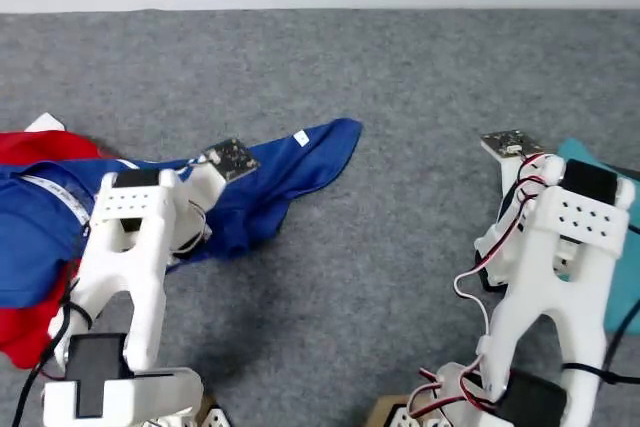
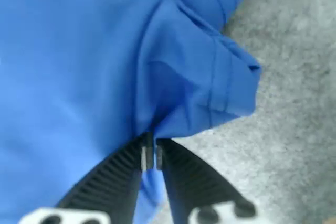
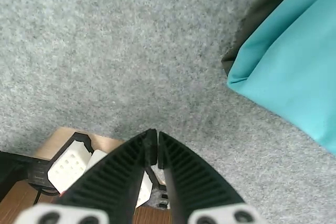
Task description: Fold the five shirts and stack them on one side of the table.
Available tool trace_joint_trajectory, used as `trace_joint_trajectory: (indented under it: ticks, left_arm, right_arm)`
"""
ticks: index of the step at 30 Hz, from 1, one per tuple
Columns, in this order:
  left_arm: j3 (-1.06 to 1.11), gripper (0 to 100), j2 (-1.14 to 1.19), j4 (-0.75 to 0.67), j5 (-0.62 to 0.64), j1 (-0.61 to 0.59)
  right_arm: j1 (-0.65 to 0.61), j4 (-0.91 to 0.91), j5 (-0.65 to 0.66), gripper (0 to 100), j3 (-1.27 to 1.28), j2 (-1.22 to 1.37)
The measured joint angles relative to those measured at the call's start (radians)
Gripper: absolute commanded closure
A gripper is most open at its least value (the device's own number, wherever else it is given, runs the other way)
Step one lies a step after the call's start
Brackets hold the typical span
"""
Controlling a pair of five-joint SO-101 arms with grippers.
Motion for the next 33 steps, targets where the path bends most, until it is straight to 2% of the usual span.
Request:
trace_joint_trajectory:
  ticks: [4,10,18,22,27,29,33]
  left_arm:
    - [-0.11,100,-0.115,0.069,0.012,0.0]
    - [-0.344,100,-0.245,0.121,0.169,0.0]
    - [-0.572,100,-0.261,0.348,0.193,-0.02]
    - [-0.591,100,-0.261,0.425,0.193,-0.089]
    - [-0.591,100,-0.261,0.443,0.17,-0.221]
    - [-0.591,100,-0.261,0.443,0.149,-0.269]
    - [-0.591,100,-0.261,0.443,0.109,-0.347]
  right_arm:
    - [0.0,0.0,0.0,98.8,0.0,0.0]
    - [0.0,0.0,0.0,98.8,0.0,0.0]
    - [-0.031,0.0,0.0,98.8,0.0,0.0]
    - [-0.129,-0.018,0.0,98.8,0.0,0.0]
    - [-0.316,-0.147,0.0,98.0,0.0,0.0]
    - [-0.39,-0.23,0.0,93.5,0.0,0.0]
    - [-0.506,-0.4,0.0,77.1,0.0,0.034]
